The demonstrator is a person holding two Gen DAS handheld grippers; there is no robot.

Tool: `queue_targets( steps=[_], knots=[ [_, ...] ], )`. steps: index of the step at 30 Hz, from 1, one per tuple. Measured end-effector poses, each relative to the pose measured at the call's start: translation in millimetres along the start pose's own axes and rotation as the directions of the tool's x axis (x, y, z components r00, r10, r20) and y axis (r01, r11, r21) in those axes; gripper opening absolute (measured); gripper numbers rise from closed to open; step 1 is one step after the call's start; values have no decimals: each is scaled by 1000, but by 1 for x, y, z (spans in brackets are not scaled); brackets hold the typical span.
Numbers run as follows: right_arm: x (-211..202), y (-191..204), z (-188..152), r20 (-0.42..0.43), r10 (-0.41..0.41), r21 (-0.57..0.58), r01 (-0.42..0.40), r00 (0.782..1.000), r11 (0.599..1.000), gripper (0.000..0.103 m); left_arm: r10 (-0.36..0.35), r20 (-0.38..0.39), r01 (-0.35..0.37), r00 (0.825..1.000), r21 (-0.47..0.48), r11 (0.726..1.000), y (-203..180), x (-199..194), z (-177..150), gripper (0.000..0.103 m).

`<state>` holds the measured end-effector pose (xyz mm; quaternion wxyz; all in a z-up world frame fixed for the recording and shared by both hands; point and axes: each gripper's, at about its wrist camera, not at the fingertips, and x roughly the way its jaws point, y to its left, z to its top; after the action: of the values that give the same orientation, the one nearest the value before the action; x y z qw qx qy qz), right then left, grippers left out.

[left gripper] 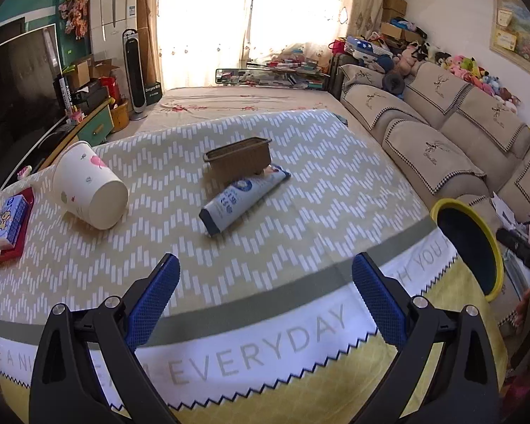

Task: Collect trash
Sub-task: 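Reach the left gripper toward the brown tray and toothpaste tube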

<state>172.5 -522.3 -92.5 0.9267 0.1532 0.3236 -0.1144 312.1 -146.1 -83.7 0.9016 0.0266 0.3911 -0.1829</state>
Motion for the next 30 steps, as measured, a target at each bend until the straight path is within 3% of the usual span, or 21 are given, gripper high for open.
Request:
queue_targets(
  steps=[5, 11, 19, 24, 30],
  knots=[
    [3, 5, -2, -15, 41, 1, -41, 999, 999, 89, -30, -62, 21, 998, -138, 990, 11, 41, 36, 96],
    [3, 11, -5, -21, 85, -10, -85, 996, 996, 90, -26, -104, -7, 994, -300, 954, 30, 90, 57, 96],
    [3, 4, -6, -28, 110, 7, -110, 994, 994, 90, 34, -136, -82, 990, -365, 927, 38, 108, 61, 94],
    [6, -5, -3, -19, 122, 37, -121, 992, 992, 91, 79, -86, -104, 993, -335, 936, 31, 89, 62, 97],
    [4, -8, -4, -22, 151, 48, -150, 988, 988, 91, 77, -121, -116, 990, -350, 929, 29, 108, 69, 97]
  ],
)
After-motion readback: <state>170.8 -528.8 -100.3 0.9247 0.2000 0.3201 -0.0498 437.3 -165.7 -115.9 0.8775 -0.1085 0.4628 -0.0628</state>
